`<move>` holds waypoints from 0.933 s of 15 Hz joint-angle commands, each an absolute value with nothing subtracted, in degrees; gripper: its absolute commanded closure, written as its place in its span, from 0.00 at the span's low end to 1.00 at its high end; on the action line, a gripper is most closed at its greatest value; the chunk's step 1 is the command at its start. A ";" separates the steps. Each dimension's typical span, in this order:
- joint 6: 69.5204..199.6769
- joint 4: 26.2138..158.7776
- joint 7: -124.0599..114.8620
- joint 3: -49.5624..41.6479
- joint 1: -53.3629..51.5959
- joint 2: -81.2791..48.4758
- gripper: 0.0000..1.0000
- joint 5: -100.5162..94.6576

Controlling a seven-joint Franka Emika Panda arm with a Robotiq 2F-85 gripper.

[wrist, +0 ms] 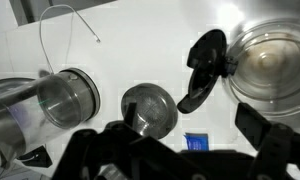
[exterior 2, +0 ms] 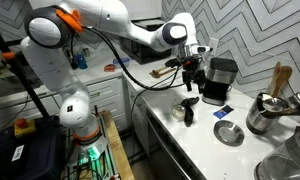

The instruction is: Open the black lid of the coffee jar

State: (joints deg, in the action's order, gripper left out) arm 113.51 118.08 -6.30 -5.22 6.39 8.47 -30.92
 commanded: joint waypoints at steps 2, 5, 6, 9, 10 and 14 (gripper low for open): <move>111.46 116.92 1.31 -5.71 5.95 13.35 0.00 -22.49; 110.91 116.09 4.00 -5.98 5.79 16.11 0.00 -17.58; 110.51 115.90 4.43 -6.01 5.79 17.11 0.00 -16.25; 108.03 115.23 3.92 -5.69 6.11 18.99 0.00 -14.70; 107.24 115.08 3.39 -5.52 6.29 19.44 0.00 -15.04; 107.21 114.50 2.93 -5.24 6.37 19.39 0.00 -16.49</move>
State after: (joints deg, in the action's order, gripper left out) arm 107.32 114.63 2.93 -5.22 6.40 19.46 -16.51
